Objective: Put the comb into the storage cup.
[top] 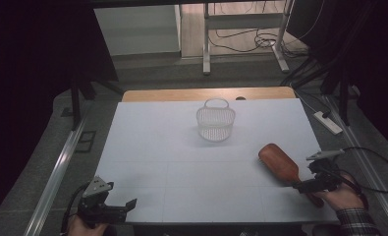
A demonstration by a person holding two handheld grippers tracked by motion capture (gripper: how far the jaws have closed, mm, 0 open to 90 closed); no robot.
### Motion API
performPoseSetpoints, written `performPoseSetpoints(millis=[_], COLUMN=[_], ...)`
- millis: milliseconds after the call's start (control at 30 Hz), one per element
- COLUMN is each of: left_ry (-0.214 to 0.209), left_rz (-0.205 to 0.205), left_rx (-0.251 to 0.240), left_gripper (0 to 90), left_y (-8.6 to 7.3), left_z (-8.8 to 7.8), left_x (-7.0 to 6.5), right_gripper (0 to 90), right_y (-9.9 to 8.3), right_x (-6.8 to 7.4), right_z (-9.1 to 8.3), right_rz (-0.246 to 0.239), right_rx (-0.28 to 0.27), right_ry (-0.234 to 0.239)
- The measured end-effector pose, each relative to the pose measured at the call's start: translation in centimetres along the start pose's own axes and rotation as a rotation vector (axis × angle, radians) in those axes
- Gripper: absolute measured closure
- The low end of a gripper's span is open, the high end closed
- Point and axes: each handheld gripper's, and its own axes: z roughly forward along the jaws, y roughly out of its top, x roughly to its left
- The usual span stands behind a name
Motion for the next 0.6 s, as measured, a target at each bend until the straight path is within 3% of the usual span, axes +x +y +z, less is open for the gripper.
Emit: performPoseSetpoints(millis=[367, 600], left_ry=[0.0, 0.001], left_rz=[0.003, 0.005], left_rx=[0.001, 0.003], left_gripper=[2.8, 2.6], left_y=[0.0, 0.0], left_z=[0.0, 0.0], left_x=[0.0, 0.0], right_gripper=[0.0, 0.0], right_y=[-0.5, -0.6], right_x=[0.2, 0.3], right_z=[1.3, 1.6], right_rz=[-0.025, -0.026], right_rx=[0.075, 0.089], right_ry=[-0.008, 0.005])
